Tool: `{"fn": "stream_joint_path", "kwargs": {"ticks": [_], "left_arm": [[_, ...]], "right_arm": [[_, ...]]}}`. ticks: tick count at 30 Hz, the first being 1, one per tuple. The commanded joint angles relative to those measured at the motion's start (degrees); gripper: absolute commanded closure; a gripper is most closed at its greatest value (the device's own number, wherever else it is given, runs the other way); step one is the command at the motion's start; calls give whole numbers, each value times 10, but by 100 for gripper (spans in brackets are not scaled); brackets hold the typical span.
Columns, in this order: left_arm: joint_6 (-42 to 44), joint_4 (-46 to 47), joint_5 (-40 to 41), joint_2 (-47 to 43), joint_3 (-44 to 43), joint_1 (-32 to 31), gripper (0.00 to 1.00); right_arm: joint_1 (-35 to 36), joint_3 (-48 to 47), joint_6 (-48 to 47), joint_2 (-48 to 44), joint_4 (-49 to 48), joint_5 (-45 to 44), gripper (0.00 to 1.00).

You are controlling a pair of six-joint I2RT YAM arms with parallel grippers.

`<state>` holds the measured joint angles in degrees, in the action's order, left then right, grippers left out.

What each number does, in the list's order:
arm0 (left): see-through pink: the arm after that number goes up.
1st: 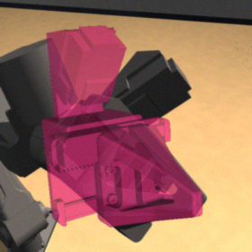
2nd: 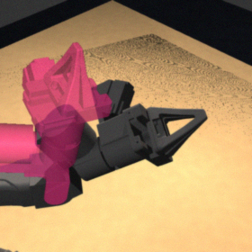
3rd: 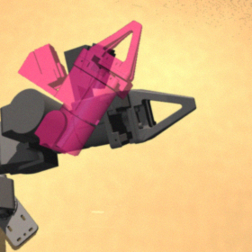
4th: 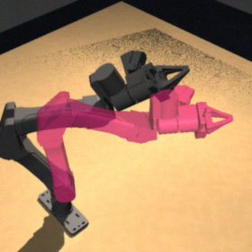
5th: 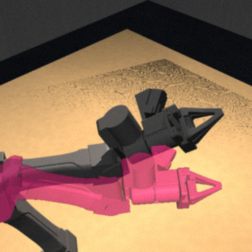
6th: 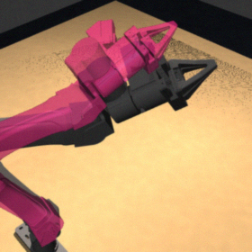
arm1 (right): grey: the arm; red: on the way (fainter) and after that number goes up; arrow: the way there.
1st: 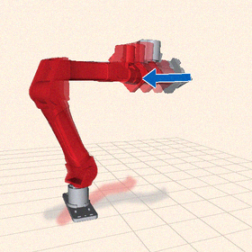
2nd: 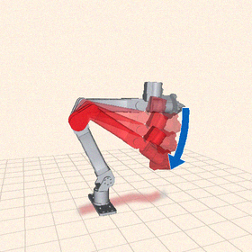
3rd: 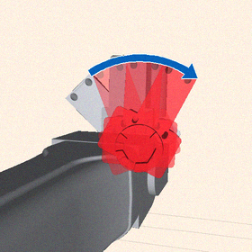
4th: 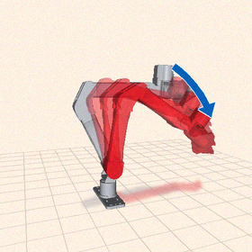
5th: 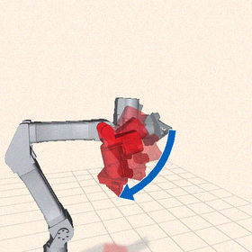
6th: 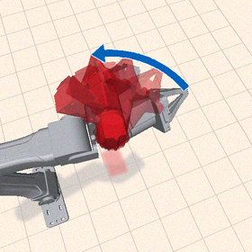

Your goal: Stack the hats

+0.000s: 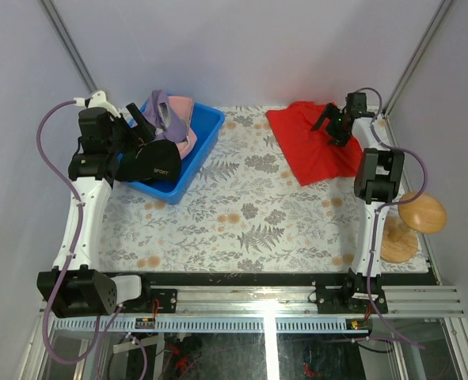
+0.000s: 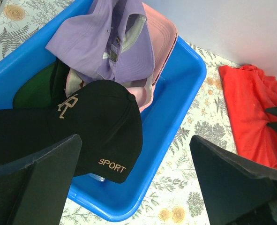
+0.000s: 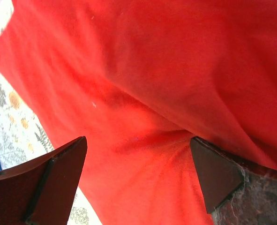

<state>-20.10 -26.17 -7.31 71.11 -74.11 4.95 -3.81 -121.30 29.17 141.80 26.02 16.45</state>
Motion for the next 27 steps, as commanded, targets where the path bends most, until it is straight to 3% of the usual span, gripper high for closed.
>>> {"fn": "stream_joint_path", "kwargs": {"ticks": [1, 5, 10, 16, 23, 27], "left_arm": [[21, 29, -16, 0, -16, 4, 0], [11, 39, -46, -5, -2, 3, 0], [-10, 45, -72, -21, 18, -9, 0], [-16, 31, -82, -51, 50, -19, 0], [-8, 21, -100, -73, 48, -20, 0], [3, 4, -95, -83, 41, -22, 0]], "right_arm": [[-33, -32, -14, 28, 27, -28, 1], [-33, -12, -23, 13, 4, -7, 1], [-30, 101, -37, -97, -72, 21, 1], [-29, 164, -43, -186, -63, 39, 1], [11, 158, -22, -143, -82, 120, 1], [21, 146, 37, -99, -207, 167, 1]]}}
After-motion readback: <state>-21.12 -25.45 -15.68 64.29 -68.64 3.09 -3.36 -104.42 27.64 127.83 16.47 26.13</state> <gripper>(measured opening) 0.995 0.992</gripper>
